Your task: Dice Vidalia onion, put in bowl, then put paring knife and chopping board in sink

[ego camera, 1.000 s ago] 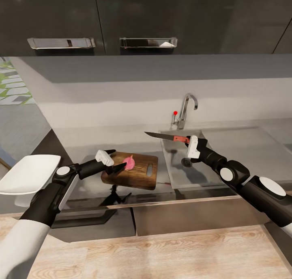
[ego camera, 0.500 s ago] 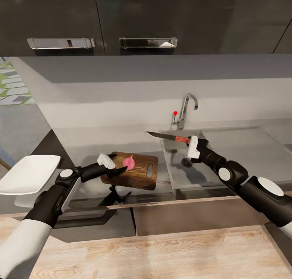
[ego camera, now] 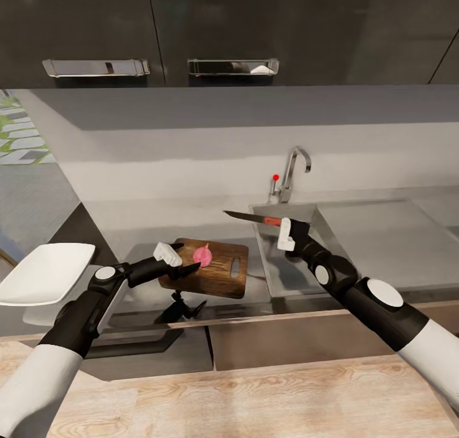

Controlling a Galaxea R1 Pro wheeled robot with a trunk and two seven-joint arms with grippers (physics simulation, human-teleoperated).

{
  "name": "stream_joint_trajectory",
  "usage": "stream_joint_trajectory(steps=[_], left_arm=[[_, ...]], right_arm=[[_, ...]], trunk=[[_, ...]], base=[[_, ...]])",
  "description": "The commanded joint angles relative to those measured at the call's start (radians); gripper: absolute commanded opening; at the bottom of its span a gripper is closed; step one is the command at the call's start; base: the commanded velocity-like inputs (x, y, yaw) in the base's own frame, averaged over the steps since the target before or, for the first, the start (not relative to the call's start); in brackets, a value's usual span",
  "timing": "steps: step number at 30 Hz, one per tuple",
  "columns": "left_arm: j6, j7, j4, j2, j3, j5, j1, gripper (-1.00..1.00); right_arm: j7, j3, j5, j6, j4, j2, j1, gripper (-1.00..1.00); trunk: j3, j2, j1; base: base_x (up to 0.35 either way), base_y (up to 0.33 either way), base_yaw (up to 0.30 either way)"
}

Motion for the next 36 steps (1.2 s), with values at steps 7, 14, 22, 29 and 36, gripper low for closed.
stream_joint_trajectory(steps=[7, 14, 22, 29, 36], left_arm=[[0.010, -0.002, -0.001, 0.002, -0.002, 0.009, -0.001, 1.00], [0.010, -0.002, -0.001, 0.003, -0.001, 0.009, -0.001, 1.00], [0.010, -0.002, -0.002, 0.004, -0.003, 0.008, 0.000, 1.00], [0.010, -0.002, -0.003, 0.002, -0.003, 0.008, -0.001, 1.00], [0.010, -0.002, -0.004, 0.001, -0.007, 0.008, -0.001, 1.00]], right_arm=[[0.005, -0.002, 0.029, 0.007, 0.004, 0.040, -0.002, -1.00], [0.001, -0.014, 0.034, 0.007, 0.052, 0.094, -0.002, -1.00], [-0.056, -0.015, 0.102, 0.007, 0.135, 0.175, -0.002, -1.00], [-0.063, -0.015, 0.120, 0.007, 0.202, 0.189, -0.002, -1.00], [-0.142, -0.013, 0.121, 0.004, 0.281, 0.232, -0.002, -1.00]], trunk=[[-0.002, -0.002, 0.001], [-0.002, -0.002, 0.001], [-0.002, -0.002, 0.001], [-0.002, -0.002, 0.001], [-0.002, -0.002, 0.001]], base=[[0.000, 0.000, 0.000], [0.000, 0.000, 0.000], [0.000, 0.000, 0.000], [0.000, 0.000, 0.000], [0.000, 0.000, 0.000]])
